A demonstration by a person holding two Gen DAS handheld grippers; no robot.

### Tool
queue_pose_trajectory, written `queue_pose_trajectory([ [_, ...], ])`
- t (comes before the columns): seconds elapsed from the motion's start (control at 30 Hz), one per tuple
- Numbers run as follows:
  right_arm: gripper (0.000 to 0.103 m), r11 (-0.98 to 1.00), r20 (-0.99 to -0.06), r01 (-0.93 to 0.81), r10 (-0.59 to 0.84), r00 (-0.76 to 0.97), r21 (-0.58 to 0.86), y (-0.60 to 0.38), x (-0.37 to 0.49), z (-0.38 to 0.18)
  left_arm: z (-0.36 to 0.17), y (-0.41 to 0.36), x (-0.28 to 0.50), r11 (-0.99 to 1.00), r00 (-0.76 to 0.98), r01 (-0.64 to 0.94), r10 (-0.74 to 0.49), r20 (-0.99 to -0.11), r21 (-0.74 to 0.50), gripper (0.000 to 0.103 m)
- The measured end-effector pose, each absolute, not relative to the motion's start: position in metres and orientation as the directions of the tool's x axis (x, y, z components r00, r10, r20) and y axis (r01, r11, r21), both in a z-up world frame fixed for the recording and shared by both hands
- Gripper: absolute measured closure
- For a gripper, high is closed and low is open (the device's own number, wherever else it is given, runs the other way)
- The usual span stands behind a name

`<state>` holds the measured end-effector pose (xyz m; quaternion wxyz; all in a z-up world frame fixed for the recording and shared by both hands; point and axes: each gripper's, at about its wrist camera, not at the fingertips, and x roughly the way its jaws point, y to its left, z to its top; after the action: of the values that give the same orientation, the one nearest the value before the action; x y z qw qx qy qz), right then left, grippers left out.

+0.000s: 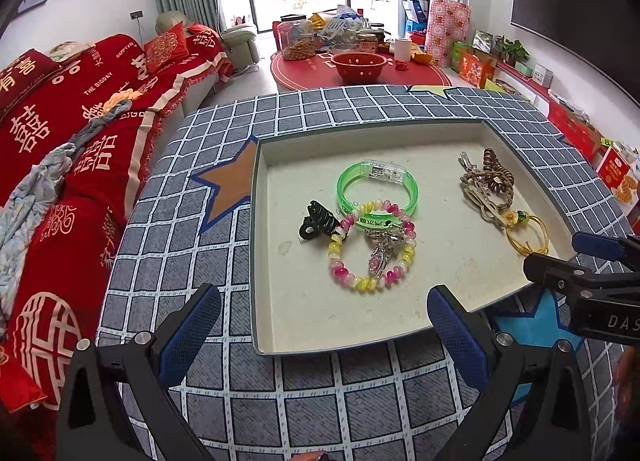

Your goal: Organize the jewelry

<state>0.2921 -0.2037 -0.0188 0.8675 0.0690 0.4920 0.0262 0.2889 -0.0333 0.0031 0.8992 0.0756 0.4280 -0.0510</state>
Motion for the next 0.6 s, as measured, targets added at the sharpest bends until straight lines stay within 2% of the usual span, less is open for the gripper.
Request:
queue_pose_trajectory([
  [0.23,0.015,0.985,-0.843,0.036,0.127,0.523,0.171,-0.207,0.285,-0.015,0.004,-0.025,0.283,0.99,0.62,0.129,-0.034,-0.784,0.059,0.0],
  [0.6,0.015,0.99,-0.825,0.038,0.091,0.558,0.134,-0.201,0.263,-0.014,0.004,-0.019,0.261,0.994,0.624,0.104,-0.034,-0.781,0.04,0.0],
])
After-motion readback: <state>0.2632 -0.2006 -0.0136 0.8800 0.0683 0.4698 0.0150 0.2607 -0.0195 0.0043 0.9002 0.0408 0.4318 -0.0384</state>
